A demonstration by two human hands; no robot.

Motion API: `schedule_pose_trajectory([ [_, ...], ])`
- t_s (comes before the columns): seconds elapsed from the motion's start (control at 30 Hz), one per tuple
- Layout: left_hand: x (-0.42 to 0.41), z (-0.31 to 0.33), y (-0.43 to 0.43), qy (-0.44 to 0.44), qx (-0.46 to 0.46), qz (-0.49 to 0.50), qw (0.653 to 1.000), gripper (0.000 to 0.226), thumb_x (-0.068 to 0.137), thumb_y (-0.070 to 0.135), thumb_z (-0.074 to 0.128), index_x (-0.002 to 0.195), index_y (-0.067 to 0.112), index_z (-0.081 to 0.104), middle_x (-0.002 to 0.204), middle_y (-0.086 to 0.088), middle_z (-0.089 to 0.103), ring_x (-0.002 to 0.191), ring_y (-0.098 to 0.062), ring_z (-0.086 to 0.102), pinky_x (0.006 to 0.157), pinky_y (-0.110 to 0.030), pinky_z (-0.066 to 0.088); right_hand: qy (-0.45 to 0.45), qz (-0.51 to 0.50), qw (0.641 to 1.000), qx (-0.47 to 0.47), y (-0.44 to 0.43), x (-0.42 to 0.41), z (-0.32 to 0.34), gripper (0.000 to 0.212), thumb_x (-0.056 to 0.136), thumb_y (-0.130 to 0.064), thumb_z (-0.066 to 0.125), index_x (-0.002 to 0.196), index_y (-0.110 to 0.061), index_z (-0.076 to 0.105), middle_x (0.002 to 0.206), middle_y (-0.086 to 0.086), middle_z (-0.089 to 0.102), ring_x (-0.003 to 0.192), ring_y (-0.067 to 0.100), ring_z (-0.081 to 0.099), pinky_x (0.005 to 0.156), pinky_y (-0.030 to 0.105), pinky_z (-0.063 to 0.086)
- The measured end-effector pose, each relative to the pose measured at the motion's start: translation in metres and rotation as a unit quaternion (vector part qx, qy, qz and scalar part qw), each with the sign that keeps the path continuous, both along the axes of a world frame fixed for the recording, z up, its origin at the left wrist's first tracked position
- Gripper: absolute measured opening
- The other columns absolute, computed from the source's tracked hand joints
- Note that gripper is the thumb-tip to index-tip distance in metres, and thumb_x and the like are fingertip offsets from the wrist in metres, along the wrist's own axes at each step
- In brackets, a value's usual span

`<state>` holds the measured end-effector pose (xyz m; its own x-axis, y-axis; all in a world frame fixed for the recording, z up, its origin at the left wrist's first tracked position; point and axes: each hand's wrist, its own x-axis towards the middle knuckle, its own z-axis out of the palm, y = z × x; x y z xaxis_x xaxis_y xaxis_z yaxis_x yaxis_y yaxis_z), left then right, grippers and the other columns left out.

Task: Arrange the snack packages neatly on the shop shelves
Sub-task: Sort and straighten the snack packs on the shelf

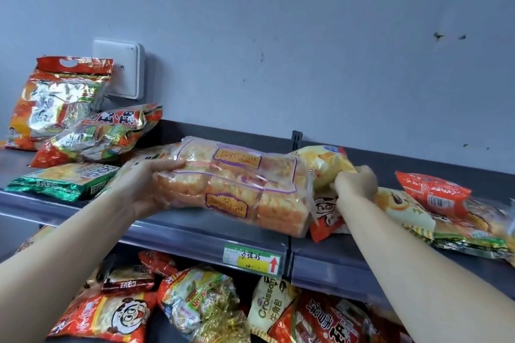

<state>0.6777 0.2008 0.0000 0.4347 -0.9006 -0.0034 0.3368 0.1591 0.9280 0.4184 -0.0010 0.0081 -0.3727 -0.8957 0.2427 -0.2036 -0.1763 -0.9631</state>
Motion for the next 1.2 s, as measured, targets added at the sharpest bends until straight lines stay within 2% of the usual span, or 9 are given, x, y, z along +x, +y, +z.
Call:
schedule_pose_trajectory([
  [0.27,-0.035,-0.005,-0.035,-0.052,0.127,0.001,0.991,0.006,0.09,0.016,0.058,0.093,0.011,0.057,0.062,-0.013,0.068,0.046,-0.025,0.065,0.049,-0.035,0.058,-0.036,-0.016,0.983,-0.182,-0.008,-0.036,0.019,0.007,0.093,-0.005,0.049,0.092,-0.01,0.053,0.094,0.005,0.058,0.087,0.024,0.059,0.071,0.035,0.051],
  [0.37,-0.046,-0.003,-0.051,-0.13,0.097,0.104,0.981,0.009,0.09,0.013,0.064,0.086,0.016,0.057,0.073,-0.013,0.065,0.052,-0.024,0.061,0.042,-0.033,0.054,-0.017,0.006,0.975,-0.221,-0.005,-0.033,0.025,0.014,0.092,-0.003,0.048,0.084,-0.014,0.05,0.085,0.001,0.056,0.082,0.022,0.057,0.068,0.032,0.047],
  [0.4,-0.045,-0.004,-0.058,-0.208,0.089,0.161,0.961,0.009,0.087,0.014,0.068,0.092,0.016,0.061,0.087,-0.013,0.066,0.063,-0.026,0.062,0.048,-0.033,0.055,-0.017,0.018,0.973,-0.231,-0.003,-0.031,0.029,0.02,0.091,-0.003,0.047,0.078,-0.018,0.047,0.082,-0.001,0.055,0.08,0.021,0.055,0.066,0.031,0.044],
  [0.5,-0.04,-0.009,-0.074,-0.492,0.163,0.238,0.821,0.045,0.086,0.028,0.068,0.128,0.013,0.059,0.126,-0.01,0.063,0.112,-0.029,0.059,0.091,-0.035,0.047,-0.052,0.071,0.966,-0.244,0.006,-0.023,0.04,0.031,0.088,-0.002,0.046,0.069,-0.026,0.042,0.077,-0.003,0.054,0.075,0.019,0.053,0.063,0.03,0.044],
  [0.67,-0.044,-0.005,-0.072,-0.633,0.21,0.225,0.71,0.055,0.091,0.039,0.056,0.143,0.026,0.043,0.146,-0.007,0.044,0.138,-0.028,0.033,0.109,-0.042,0.029,-0.16,0.173,0.943,-0.233,0.025,-0.012,0.065,0.026,0.082,0.002,0.049,0.069,-0.021,0.052,0.078,0.002,0.061,0.073,0.014,0.06,0.063,0.032,0.057],
  [0.83,-0.065,0.018,-0.042,-0.412,-0.036,0.168,0.895,0.036,0.093,0.004,0.047,0.123,0.018,0.061,0.113,0.002,0.068,0.11,-0.014,0.061,0.097,-0.032,0.047,-0.184,0.226,0.929,-0.227,0.046,0.0,0.076,0.026,0.082,0.002,0.049,0.068,-0.019,0.054,0.076,0.001,0.064,0.074,0.014,0.062,0.07,0.042,0.059],
  [0.93,-0.073,0.029,-0.017,-0.358,-0.07,0.156,0.918,0.042,0.09,-0.006,0.037,0.12,0.008,0.063,0.1,-0.003,0.072,0.093,-0.013,0.066,0.078,-0.022,0.052,-0.176,0.258,0.922,-0.23,0.058,0.007,0.076,0.027,0.081,0.004,0.048,0.066,-0.019,0.054,0.076,0.003,0.064,0.075,0.016,0.062,0.069,0.044,0.058],
  [1.07,-0.076,0.041,0.015,-0.31,-0.101,0.158,0.932,0.031,0.1,0.027,0.044,0.122,0.016,0.062,0.108,0.0,0.072,0.104,-0.017,0.065,0.087,-0.033,0.048,-0.125,0.324,0.907,-0.238,0.079,0.018,0.073,0.033,0.08,0.005,0.047,0.066,-0.021,0.06,0.08,0.004,0.066,0.082,0.024,0.064,0.067,0.04,0.057],
  [1.2,-0.084,0.05,0.05,-0.275,-0.133,0.175,0.936,0.021,0.091,0.033,0.061,0.104,0.017,0.066,0.089,0.0,0.071,0.079,-0.015,0.066,0.07,-0.029,0.054,-0.093,0.395,0.885,-0.226,0.106,0.035,0.067,0.035,0.076,0.003,0.05,0.061,-0.025,0.065,0.078,0.008,0.068,0.085,0.034,0.067,0.073,0.051,0.056],
])
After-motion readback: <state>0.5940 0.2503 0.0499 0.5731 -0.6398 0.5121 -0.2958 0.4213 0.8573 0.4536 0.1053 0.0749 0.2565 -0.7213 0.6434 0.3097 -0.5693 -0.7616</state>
